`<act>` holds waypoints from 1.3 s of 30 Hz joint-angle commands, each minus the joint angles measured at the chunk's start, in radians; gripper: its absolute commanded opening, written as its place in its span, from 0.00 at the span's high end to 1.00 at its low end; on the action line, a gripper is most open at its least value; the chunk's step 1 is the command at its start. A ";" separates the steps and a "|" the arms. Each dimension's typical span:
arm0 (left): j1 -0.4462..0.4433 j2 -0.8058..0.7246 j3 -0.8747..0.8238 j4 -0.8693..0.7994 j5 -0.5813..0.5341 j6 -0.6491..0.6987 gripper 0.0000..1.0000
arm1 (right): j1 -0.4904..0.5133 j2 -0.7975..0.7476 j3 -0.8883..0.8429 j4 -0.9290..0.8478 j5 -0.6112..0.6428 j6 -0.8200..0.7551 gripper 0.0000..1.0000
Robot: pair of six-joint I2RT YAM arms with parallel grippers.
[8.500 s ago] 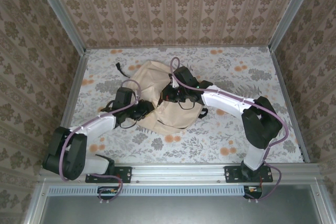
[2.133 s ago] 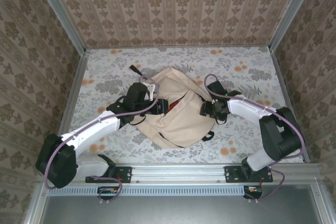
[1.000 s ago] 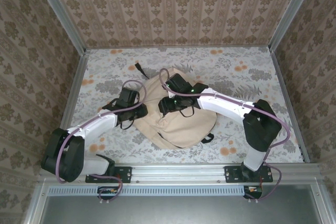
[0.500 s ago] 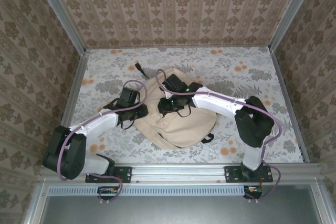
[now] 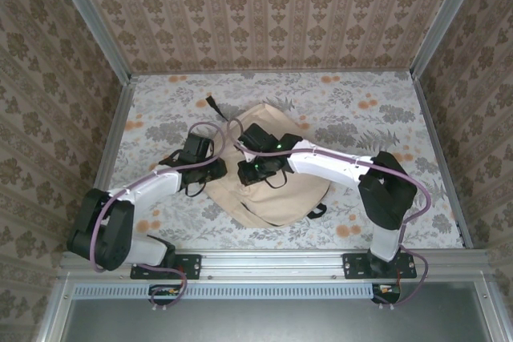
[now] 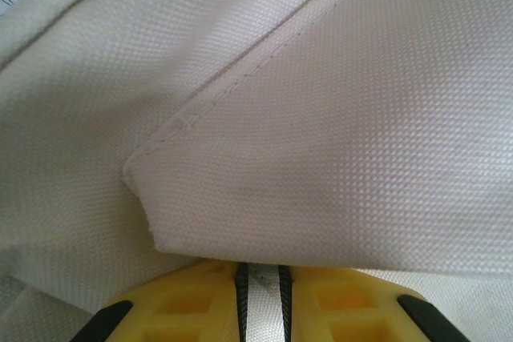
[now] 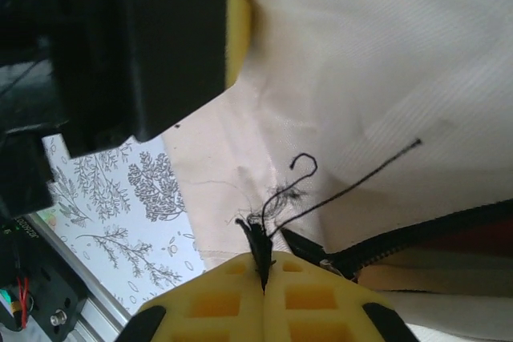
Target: Pack books, pencil case, and school supplies into a backpack
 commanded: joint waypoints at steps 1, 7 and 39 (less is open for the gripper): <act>0.007 0.015 -0.009 0.038 0.024 -0.014 0.80 | 0.031 -0.027 -0.006 0.041 -0.043 -0.005 0.97; 0.006 -0.018 -0.007 0.025 0.037 -0.022 0.79 | 0.021 -0.050 -0.026 0.168 -0.072 0.007 0.99; 0.006 -0.111 -0.261 0.468 0.354 -0.682 0.46 | -0.075 -0.159 -0.118 0.258 -0.091 0.083 1.00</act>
